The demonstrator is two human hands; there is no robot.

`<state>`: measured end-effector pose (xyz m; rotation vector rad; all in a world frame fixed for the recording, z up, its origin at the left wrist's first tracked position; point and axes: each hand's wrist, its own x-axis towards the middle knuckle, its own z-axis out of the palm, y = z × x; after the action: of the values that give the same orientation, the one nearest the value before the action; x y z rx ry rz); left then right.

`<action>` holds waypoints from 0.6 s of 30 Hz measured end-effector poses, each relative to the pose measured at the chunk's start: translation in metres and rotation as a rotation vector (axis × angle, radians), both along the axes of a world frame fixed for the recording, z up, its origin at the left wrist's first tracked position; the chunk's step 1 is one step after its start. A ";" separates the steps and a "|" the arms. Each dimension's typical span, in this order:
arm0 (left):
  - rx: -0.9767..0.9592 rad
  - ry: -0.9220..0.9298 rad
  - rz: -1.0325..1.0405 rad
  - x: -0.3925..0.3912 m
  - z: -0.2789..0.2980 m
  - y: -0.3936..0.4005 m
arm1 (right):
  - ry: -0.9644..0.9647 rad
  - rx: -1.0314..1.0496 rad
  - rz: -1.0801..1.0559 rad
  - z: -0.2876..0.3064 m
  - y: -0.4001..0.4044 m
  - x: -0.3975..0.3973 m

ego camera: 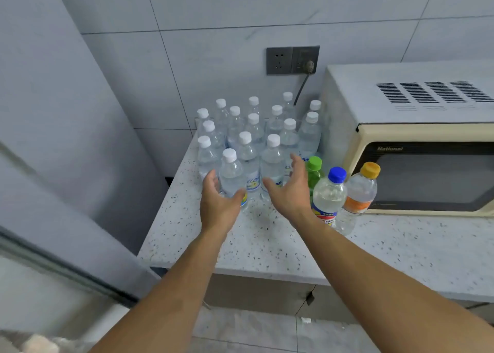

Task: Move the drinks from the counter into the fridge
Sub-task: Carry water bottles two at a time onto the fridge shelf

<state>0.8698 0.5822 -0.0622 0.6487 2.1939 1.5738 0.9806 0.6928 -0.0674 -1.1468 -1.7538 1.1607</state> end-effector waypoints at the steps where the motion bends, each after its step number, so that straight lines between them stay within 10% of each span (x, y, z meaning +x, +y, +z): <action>1: -0.024 0.040 0.003 -0.001 0.000 0.006 | 0.014 -0.005 0.004 0.001 0.010 -0.005; 18: -0.197 0.236 0.039 -0.003 -0.027 0.054 | -0.043 -0.008 0.057 -0.034 0.049 -0.041</action>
<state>0.8666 0.6361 -0.0892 0.7675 2.5086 1.3331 0.9397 0.7419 -0.1012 -1.1409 -1.8265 1.1852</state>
